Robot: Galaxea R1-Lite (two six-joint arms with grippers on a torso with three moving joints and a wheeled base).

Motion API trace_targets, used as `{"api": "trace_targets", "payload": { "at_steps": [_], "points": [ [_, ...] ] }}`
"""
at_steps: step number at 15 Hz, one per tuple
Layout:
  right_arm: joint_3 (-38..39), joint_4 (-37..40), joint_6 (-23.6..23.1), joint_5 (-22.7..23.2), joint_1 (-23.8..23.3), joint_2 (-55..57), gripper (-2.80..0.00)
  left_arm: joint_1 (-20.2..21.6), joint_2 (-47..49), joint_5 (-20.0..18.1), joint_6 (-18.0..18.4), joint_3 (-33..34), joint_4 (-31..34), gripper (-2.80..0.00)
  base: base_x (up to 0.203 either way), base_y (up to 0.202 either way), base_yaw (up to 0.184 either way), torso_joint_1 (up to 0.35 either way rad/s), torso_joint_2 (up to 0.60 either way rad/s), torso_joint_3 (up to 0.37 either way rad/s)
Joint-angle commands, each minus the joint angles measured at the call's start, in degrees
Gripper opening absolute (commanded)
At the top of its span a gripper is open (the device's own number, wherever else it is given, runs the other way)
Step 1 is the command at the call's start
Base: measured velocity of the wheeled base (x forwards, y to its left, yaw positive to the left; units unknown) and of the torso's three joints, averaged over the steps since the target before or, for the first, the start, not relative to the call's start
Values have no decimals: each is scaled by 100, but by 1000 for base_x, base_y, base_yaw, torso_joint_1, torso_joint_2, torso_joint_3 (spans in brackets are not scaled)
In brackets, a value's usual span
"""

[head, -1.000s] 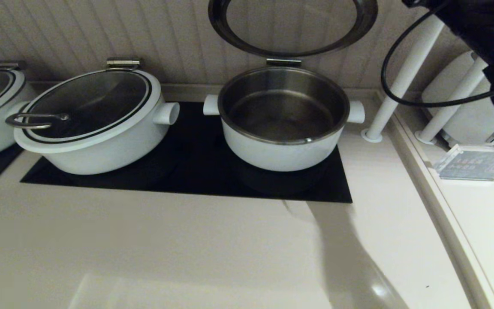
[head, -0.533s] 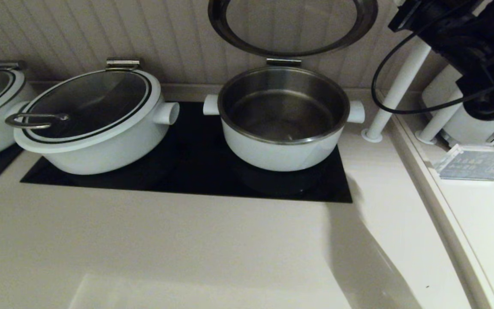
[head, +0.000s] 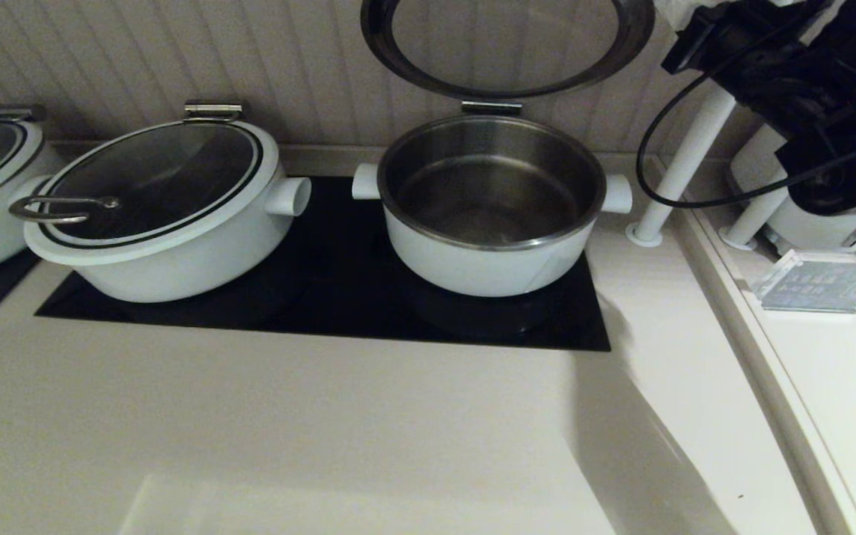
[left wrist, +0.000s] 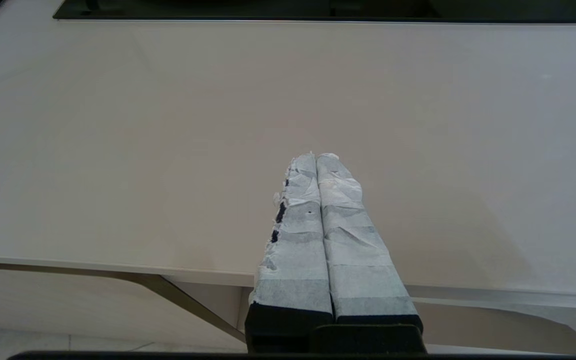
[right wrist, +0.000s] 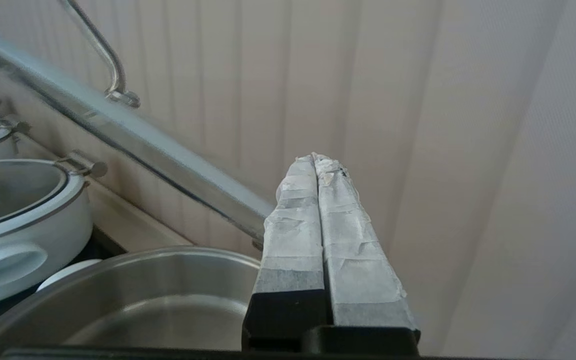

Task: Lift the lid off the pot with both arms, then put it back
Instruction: Close the pot lid

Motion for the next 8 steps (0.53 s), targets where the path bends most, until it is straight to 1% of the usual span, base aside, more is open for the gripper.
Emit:
{"api": "trace_targets", "payload": {
  "at_steps": [1,8],
  "points": [
    [18,-35,1,80,5,14,-280,2,-2,-2,6,0,-2,-280,0,0,0,0,0,0],
    [92,-26,-4,240,5,-45,-280,2,-2,-2,6,0,-2,-280,0,0,0,0,0,0]
  ]
}}
